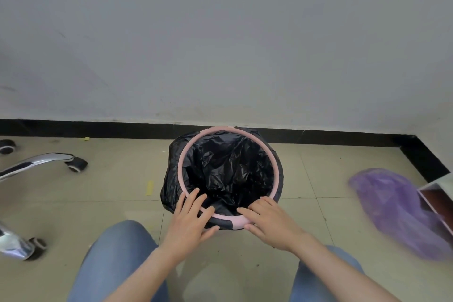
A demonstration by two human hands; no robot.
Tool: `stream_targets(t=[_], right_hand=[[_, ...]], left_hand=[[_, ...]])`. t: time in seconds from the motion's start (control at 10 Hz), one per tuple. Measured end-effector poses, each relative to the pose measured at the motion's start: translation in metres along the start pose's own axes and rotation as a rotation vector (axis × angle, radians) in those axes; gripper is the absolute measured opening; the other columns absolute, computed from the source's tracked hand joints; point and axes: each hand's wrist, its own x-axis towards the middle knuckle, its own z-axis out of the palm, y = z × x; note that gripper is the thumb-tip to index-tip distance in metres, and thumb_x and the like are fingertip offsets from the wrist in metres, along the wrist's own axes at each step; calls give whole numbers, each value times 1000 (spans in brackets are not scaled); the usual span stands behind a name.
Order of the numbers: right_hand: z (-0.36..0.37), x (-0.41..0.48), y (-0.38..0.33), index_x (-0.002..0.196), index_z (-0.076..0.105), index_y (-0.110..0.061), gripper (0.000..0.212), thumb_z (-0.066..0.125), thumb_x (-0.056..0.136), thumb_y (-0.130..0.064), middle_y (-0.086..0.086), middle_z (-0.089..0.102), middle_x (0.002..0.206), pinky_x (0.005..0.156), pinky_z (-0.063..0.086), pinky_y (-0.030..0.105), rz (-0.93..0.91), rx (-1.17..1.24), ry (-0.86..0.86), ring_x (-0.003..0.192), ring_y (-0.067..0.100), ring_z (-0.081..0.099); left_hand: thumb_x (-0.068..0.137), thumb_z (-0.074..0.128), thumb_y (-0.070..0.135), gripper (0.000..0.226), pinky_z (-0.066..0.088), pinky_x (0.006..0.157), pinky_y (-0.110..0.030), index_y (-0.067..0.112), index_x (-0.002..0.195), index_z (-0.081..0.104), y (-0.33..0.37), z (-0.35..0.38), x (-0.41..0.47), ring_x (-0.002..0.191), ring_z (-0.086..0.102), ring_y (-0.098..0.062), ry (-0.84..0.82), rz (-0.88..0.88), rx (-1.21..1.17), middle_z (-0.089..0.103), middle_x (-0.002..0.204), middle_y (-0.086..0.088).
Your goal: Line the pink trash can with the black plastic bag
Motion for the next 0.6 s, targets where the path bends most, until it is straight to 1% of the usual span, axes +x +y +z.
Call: stream_targets(t=[0.1,0.2,0.3,0.4,0.5,0.6], right_hand=[[0,7,0,132,46,-15,40,42,97,-32,9,61,106,105,31,35,4,-8,-5,101,28,52],[0,16,-1,132,45,-15,39,41,97,-32,10,59,108,101,32,35,27,6,-9,101,28,49],[0,29,-2,132,43,-15,38,40,98,-32,10,57,111,102,29,34,65,24,-27,103,28,47],[1,46,0,132,42,-15,38,39,98,-31,11,56,114,103,27,35,107,32,-16,106,28,46],[-6,58,-3,134,39,-16,39,37,99,-31,12,54,120,105,23,36,179,74,-60,111,29,43],[-11,64,-5,142,28,-15,49,38,98,-32,14,40,141,114,14,37,195,107,-107,132,30,29]], left_hand=[[75,53,44,35,52,80,-58,16,75,73,-5,1,7,99,68,-35,38,19,48,74,95,-13],[54,86,40,34,53,78,-58,15,72,73,-14,1,16,99,68,-36,76,31,58,75,96,-14],[51,88,39,37,52,79,-57,16,76,73,-24,-1,25,103,66,-36,113,7,75,73,105,-14],[73,62,43,34,53,79,-56,17,90,75,-30,-1,35,105,66,-35,169,-51,114,71,111,-13],[72,63,46,47,55,76,-53,13,105,72,-32,-7,40,102,67,-33,147,-112,146,72,111,-11],[57,84,41,65,54,80,-52,10,113,67,-31,-2,44,107,64,-34,196,-129,107,69,117,-13]])
